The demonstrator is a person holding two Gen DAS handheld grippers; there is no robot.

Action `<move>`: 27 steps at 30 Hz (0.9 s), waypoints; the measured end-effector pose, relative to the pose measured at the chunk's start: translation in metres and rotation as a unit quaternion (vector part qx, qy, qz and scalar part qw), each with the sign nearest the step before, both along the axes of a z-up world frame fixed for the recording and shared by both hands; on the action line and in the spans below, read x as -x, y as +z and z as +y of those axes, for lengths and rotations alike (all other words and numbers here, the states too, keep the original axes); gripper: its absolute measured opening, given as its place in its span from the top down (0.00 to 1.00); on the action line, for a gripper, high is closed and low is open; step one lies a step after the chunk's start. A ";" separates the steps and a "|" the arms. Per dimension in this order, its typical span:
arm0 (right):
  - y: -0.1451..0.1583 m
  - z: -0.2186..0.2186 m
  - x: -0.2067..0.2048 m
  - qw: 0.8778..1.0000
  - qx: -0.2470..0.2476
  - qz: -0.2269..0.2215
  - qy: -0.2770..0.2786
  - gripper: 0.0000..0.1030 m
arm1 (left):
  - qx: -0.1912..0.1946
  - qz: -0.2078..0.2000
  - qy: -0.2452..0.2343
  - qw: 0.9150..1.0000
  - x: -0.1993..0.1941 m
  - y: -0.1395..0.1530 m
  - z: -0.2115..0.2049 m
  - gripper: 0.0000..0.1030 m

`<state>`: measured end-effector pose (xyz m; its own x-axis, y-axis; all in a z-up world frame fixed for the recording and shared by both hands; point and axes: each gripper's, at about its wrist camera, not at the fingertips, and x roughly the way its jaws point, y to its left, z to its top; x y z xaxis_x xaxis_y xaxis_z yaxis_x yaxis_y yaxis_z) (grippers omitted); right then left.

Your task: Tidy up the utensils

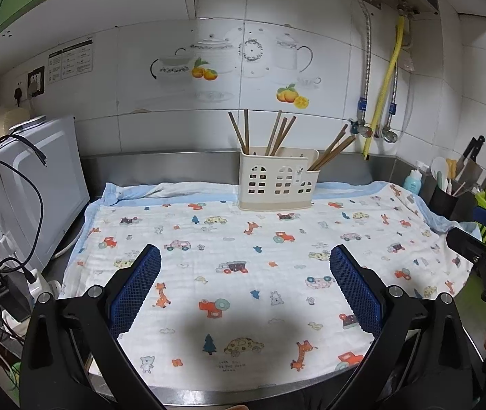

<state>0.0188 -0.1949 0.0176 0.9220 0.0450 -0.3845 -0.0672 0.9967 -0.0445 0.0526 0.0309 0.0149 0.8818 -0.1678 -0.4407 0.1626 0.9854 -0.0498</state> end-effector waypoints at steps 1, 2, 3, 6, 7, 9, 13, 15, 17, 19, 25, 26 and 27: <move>0.000 0.000 0.001 1.000 -0.001 -0.001 -0.001 0.07 | 0.001 0.001 -0.002 1.000 0.001 0.000 -0.001 0.05; 0.000 -0.001 0.002 1.000 -0.005 -0.001 0.000 0.07 | 0.001 0.001 -0.003 1.000 0.001 -0.001 -0.001 0.05; 0.001 -0.002 0.002 1.000 -0.007 -0.001 0.001 0.07 | 0.001 0.001 -0.004 1.000 0.001 -0.001 -0.002 0.05; 0.001 -0.003 0.004 1.000 -0.006 -0.002 -0.002 0.07 | 0.003 0.002 -0.006 1.000 0.002 0.000 -0.002 0.05; 0.000 -0.004 0.004 1.000 -0.008 -0.001 -0.001 0.07 | 0.004 0.002 -0.006 1.000 0.003 0.000 -0.003 0.05; -0.001 -0.004 0.005 1.000 -0.009 0.000 -0.002 0.07 | 0.002 0.001 -0.006 1.000 0.004 0.000 -0.004 0.05; -0.002 -0.004 0.005 1.000 -0.011 0.002 -0.002 0.07 | 0.003 -0.002 -0.006 1.000 0.005 0.000 -0.003 0.05; -0.002 -0.005 0.005 1.000 -0.013 0.001 -0.002 0.07 | 0.004 -0.004 -0.003 1.000 0.006 0.001 -0.003 0.05; -0.002 -0.004 0.005 1.000 -0.013 0.002 -0.001 0.07 | 0.006 -0.004 -0.003 1.000 0.007 0.001 -0.003 0.05; -0.002 -0.004 0.005 1.000 -0.013 0.002 -0.001 0.07 | 0.004 -0.003 -0.004 1.000 0.007 0.001 -0.004 0.05; -0.003 -0.005 0.005 1.000 -0.016 0.002 0.001 0.07 | 0.004 -0.001 -0.005 1.000 0.007 0.001 -0.007 0.05; -0.003 -0.005 0.005 1.000 -0.016 0.002 0.000 0.07 | 0.003 -0.001 -0.005 1.000 0.007 0.000 -0.007 0.05; -0.003 -0.005 0.005 1.000 -0.016 0.002 0.000 0.07 | 0.001 -0.001 -0.004 1.000 0.007 0.000 -0.007 0.05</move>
<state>0.0137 -0.2002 0.0149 0.9206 0.0573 -0.3862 -0.0675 0.9976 -0.0128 0.0454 0.0240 0.0153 0.8818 -0.1761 -0.4375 0.1707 0.9839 -0.0522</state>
